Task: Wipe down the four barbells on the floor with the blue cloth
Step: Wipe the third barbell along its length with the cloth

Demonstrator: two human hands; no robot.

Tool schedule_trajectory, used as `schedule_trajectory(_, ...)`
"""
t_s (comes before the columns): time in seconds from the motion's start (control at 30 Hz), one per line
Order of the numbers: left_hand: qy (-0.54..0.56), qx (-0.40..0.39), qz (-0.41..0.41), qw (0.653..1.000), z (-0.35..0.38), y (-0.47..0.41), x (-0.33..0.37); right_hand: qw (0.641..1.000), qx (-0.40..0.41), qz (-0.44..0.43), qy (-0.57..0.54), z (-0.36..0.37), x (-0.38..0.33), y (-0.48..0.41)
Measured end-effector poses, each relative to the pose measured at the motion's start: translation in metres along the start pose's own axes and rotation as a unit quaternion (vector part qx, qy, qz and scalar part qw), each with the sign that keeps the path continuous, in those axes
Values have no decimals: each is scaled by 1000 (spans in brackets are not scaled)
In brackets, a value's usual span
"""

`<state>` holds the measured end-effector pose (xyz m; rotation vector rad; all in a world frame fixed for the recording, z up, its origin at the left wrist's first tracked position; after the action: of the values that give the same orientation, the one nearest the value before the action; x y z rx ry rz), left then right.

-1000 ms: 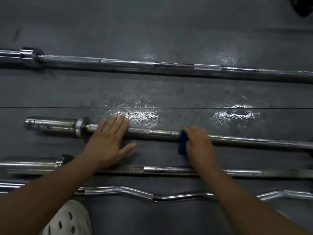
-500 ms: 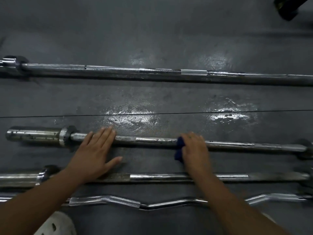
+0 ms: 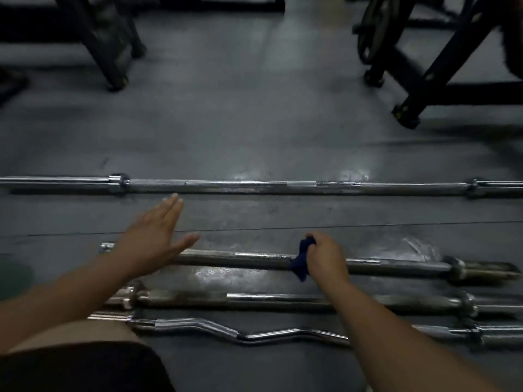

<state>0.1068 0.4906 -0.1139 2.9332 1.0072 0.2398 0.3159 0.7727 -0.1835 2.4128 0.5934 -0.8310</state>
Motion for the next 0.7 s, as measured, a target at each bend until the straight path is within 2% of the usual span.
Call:
schedule_trajectory(0.1, -5, 4, 19, 1000, -39, 14, 11, 1000, 18, -2, -10, -21, -10, 18)
schedule_trajectory(0.2, -5, 3, 43, 999, -42, 21, 18, 1000, 21, 0, -6, -30, -19, 31)
schedule_trajectory(0.4, 76, -12, 69, 995, 18, 22, 19, 999, 22, -17, 46, -18, -25, 33)
schedule_trajectory(0.57, 97, -55, 110, 988, 64, -9, 30, 1000, 10, -24, -7, 2, -11, 17)
schedule_trajectory(0.7, 103, -95, 123, 982, 122, -45, 33, 1000, -17, -13, 21, 27, 12, -21)
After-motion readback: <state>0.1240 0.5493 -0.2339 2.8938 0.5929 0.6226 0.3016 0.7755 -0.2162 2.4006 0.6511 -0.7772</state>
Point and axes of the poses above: each hand's wrist, its own y-axis away from the middle knuckle, its own z-axis out of the palm, x = y × z, the point moved 1 cm from there along -y, towards the middle knuckle, and after that the axes turned 7 degrees about z, right-handed, at the moved point
